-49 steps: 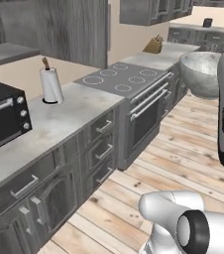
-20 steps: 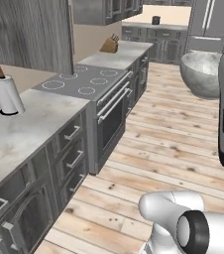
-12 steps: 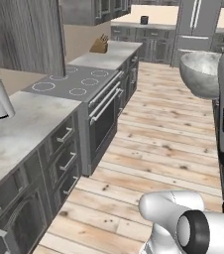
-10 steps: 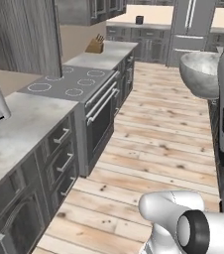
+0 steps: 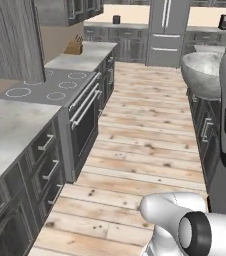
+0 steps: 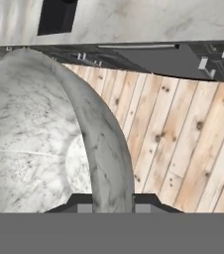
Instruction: Move the bowls from the cabinet to the plates on the dining table.
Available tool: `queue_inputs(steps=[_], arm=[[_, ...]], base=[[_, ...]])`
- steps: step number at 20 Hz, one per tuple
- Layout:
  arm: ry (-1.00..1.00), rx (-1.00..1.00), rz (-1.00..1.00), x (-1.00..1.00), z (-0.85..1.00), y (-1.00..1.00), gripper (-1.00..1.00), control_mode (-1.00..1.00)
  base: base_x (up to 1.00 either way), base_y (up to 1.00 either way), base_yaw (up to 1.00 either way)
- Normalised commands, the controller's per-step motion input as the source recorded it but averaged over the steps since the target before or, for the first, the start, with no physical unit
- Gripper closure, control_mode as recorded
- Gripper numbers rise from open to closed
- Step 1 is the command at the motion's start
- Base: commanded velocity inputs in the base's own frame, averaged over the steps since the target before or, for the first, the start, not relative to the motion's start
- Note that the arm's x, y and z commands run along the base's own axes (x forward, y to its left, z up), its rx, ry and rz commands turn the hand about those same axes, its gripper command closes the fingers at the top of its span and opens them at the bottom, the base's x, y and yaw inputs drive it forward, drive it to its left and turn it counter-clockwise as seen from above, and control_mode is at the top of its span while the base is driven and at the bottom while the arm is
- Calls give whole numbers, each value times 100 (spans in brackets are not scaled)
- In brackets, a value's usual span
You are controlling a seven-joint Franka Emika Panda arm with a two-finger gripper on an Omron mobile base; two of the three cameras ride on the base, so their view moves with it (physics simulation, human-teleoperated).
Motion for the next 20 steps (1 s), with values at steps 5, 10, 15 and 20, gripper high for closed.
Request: queue_inputs(steps=[5, 10, 15, 20], arm=[[0, 0, 0, 0, 0, 0, 100, 100], [0, 0, 0, 0, 0, 0, 100, 100], [0, 0, 0, 0, 0, 0, 100, 100], [0, 0, 0, 0, 0, 0, 100, 100]], base=[[0, 2, -25], [0, 0, -25], [0, 0, -25], [0, 0, -25]])
